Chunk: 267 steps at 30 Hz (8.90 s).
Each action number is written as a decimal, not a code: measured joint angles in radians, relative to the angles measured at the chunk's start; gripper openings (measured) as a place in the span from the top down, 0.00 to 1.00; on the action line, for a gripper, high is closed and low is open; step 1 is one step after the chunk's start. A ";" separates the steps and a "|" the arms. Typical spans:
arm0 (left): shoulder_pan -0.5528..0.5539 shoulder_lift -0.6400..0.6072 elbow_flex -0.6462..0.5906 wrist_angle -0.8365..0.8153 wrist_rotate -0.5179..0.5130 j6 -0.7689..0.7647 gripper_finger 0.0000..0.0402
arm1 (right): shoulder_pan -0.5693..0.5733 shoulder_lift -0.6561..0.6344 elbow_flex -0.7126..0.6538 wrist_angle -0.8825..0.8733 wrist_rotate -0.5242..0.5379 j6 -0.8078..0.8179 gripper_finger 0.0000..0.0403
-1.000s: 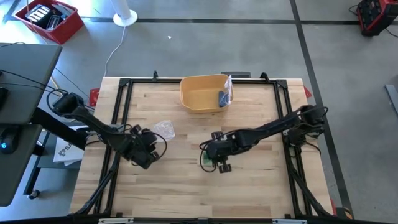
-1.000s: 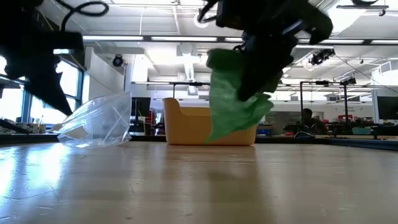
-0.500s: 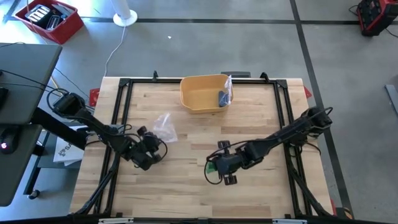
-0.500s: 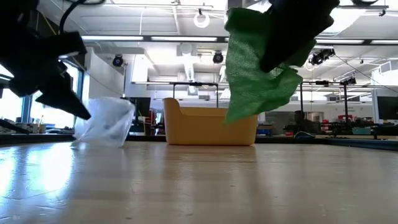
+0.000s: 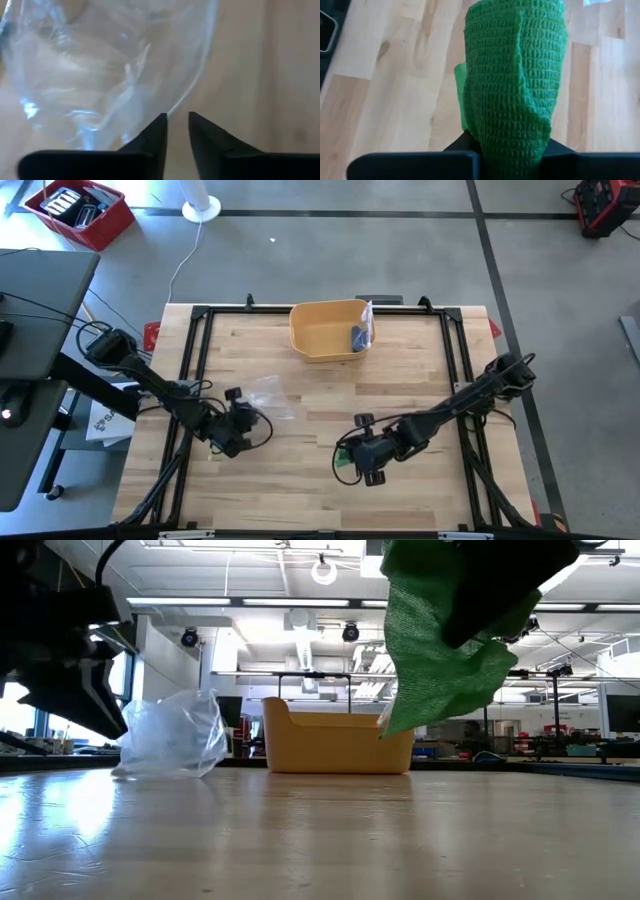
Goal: Roll bandage
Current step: Put the rolled green bandage into the transparent zip bag
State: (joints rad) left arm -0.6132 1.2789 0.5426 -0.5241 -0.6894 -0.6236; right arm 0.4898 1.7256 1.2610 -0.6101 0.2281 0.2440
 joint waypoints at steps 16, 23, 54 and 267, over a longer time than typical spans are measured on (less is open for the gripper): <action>0.228 0.000 -0.001 0.207 0.025 0.257 0.60 | -0.172 0.005 -0.217 0.235 -0.277 -0.124 0.87; 0.228 0.000 -0.001 0.125 0.122 0.013 0.63 | -0.263 0.006 -0.170 0.058 -0.368 -0.151 0.59; 0.240 0.000 -0.207 0.785 0.195 0.230 0.81 | -0.503 0.456 -0.116 1.232 -0.208 0.332 0.89; 0.201 0.261 0.396 0.472 0.207 -0.177 1.00 | -0.035 0.119 0.111 0.100 0.308 -0.239 0.94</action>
State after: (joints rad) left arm -0.4120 1.5402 0.9382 -0.0522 -0.4825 -0.8004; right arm 0.4548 1.8442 1.3719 -0.5102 0.5358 0.0050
